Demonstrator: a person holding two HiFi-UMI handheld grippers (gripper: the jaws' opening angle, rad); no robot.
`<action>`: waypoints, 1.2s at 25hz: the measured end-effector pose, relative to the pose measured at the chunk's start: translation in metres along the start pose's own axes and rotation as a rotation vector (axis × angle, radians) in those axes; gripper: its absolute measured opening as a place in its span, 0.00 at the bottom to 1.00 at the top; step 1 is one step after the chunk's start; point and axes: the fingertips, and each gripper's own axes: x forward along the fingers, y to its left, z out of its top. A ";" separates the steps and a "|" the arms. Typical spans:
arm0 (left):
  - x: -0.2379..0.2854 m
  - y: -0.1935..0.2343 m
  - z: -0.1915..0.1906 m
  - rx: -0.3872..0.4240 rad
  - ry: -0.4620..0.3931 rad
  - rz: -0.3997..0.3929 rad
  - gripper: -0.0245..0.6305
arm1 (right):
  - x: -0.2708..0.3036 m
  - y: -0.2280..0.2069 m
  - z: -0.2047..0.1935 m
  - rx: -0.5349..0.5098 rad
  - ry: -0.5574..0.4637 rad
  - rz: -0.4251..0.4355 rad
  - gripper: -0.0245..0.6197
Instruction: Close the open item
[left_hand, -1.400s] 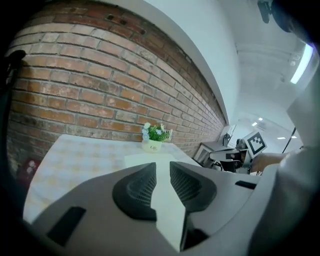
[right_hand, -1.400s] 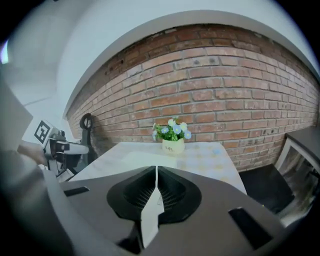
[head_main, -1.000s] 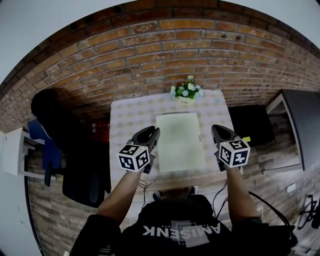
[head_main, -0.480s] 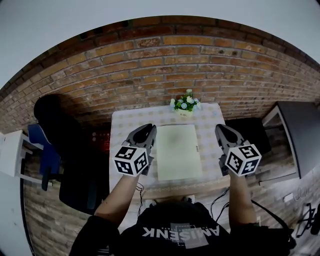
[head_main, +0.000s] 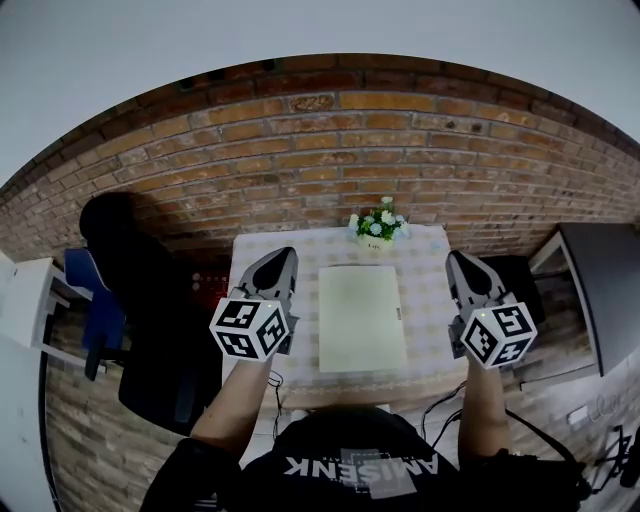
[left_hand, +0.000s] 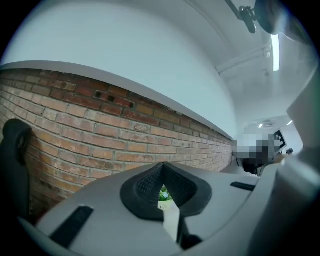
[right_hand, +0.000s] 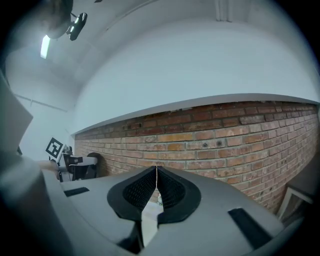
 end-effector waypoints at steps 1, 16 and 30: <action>-0.002 0.002 0.003 -0.002 -0.004 0.006 0.06 | -0.001 0.000 0.003 -0.005 -0.009 -0.003 0.10; -0.014 0.010 0.013 0.019 -0.026 0.060 0.06 | -0.015 -0.012 0.017 -0.052 -0.049 -0.062 0.10; -0.004 0.007 0.007 0.033 -0.010 0.054 0.06 | -0.014 -0.017 0.010 -0.054 -0.039 -0.066 0.10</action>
